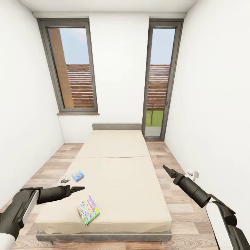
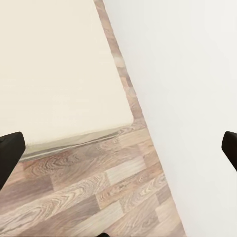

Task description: Put all the toys in the child's room - the three board games (two on the bed and one on the table), the two jigsaw puzzles on the table, and the tennis ball on the table - inside the toy box on the table in the child's room.

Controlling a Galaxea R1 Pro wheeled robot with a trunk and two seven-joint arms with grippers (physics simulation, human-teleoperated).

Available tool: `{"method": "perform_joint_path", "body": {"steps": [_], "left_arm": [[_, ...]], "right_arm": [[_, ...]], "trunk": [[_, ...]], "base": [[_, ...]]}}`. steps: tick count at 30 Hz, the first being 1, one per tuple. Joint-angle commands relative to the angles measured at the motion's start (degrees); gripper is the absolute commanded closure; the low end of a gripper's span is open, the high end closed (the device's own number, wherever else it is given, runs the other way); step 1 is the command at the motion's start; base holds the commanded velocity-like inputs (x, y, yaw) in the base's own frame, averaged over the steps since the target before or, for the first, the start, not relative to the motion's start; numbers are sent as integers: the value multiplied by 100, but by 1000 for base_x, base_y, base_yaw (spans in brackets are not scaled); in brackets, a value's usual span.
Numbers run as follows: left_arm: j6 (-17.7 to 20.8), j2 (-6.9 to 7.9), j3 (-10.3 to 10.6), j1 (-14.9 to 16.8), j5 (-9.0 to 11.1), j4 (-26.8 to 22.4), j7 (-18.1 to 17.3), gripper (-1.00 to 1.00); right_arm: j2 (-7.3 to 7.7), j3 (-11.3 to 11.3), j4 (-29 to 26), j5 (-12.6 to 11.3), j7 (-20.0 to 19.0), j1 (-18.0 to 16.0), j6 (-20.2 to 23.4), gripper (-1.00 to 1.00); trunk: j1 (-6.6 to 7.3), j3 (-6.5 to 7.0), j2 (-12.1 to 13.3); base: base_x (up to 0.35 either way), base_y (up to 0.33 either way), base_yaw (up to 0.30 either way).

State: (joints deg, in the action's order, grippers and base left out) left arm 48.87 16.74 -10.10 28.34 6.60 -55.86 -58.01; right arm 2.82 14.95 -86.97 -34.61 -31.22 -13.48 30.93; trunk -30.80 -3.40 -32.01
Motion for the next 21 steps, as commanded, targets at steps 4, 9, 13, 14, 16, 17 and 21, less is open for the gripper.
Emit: {"method": "perform_joint_path", "body": {"steps": [4, 9, 13, 14, 16, 17, 21], "left_arm": [[23, -50, -10, 8, 25, 284, 202, -100], [-184, -54, -38, 34, 30, 846, 273, -100], [-591, -38, -151, 55, 56, 1620, 293, -100], [-633, -37, -197, 57, 58, 1740, 296, -100], [-753, -36, -446, 67, 62, 2089, 300, -100], [-797, -41, -592, 70, 60, 2192, 302, -100], [-862, -58, -975, 69, 54, 2388, 335, -100]], "right_arm": [[-1, 8, 9, -49, 156, -3, 52, -100], [-2, 0, -11, -54, 492, -4, 80, -100], [-8, -121, -69, -54, 790, -1, 118, -100], [-8, -163, -79, -54, 817, 0, 123, -100], [-4, -316, -106, -78, 877, 2, 135, -100], [-4, -361, -110, -103, 880, 2, 134, -100], [-11, -462, -181, -142, 856, 3, 147, -100]], "trunk": [[-91, -84, -173], [-201, -174, -373], [-289, -246, -534], [-311, -263, -574], [-354, -299, -654], [-376, -317, -694], [-464, -389, -855]], "base": [[0, 0, 0], [0, 0, 0], [0, 0, 0], [0, 0, 0], [0, 0, 0], [0, 0, 0], [0, 0, 0]]}}
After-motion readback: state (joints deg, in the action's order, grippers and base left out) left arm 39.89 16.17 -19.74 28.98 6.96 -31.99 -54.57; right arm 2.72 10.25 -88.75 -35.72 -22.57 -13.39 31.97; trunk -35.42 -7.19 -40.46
